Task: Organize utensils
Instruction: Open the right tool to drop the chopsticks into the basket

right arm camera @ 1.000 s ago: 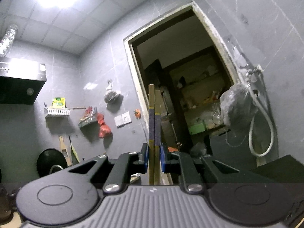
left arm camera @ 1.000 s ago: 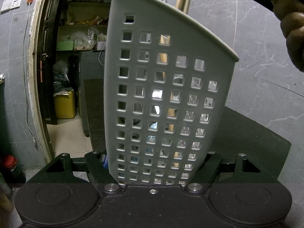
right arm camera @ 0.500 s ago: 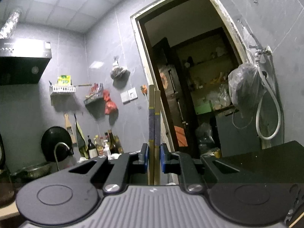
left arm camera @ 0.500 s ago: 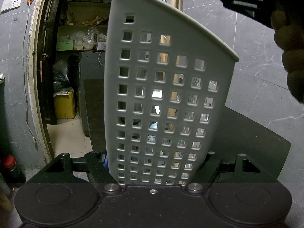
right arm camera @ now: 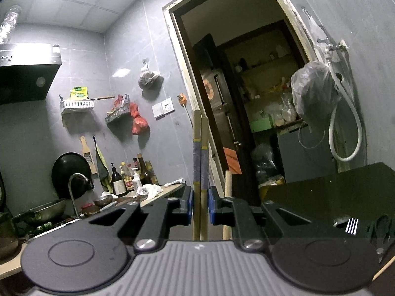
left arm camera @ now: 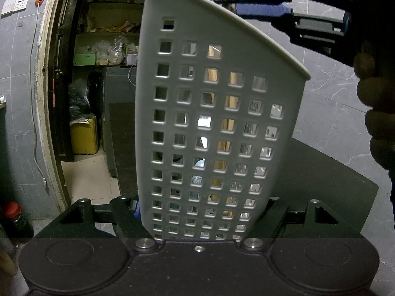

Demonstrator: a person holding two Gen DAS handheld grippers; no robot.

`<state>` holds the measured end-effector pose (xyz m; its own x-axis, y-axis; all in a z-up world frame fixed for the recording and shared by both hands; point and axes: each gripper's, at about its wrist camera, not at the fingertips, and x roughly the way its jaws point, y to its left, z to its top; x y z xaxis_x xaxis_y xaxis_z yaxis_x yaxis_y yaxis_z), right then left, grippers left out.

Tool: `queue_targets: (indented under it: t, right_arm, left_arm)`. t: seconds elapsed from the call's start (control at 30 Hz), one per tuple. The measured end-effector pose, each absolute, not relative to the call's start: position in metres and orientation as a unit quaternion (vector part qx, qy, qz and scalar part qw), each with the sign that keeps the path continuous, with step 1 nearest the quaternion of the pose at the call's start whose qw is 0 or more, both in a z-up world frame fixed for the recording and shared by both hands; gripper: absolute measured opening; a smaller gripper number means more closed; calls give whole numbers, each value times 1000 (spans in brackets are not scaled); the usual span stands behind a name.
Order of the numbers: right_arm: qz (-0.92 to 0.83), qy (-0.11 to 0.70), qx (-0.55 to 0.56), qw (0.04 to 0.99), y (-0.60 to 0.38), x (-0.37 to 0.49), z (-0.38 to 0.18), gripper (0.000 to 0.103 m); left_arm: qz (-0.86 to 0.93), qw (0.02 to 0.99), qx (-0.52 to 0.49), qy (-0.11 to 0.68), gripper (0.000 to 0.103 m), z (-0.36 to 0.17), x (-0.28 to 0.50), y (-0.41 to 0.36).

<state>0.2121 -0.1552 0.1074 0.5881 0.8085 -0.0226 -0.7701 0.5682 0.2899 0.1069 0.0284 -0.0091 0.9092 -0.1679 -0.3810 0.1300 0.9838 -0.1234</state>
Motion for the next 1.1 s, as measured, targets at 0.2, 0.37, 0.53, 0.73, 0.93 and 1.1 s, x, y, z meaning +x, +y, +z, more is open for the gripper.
queue_targets:
  t: [0.2,0.37,0.53,0.73,0.93,1.1]
  right_arm:
    - [452,93,118,879,-153,214,99,16]
    - [449,92,119,881,-156,210,90,43]
    - [442,75,166,878,-177,209,80,70]
    - [381,36,229,895,-219,207,56,103]
    - [295,49,284,911,-256,215,14,103]
    - [226,91,342,907,-273,238,-15,103]
  left_arm:
    - [-76,976,-47,199,77,-9,107,29]
    - [-76,976,-48,199,77,-9,107,29]
    - [-76,976,-47,199,77,-9,107,29]
    - [-76,976,-45,199,77,-9,107,29]
    - [-75,976,-41,201,77,-10,107,27]
    - [-74,976,-39,201,77,-9,107,24]
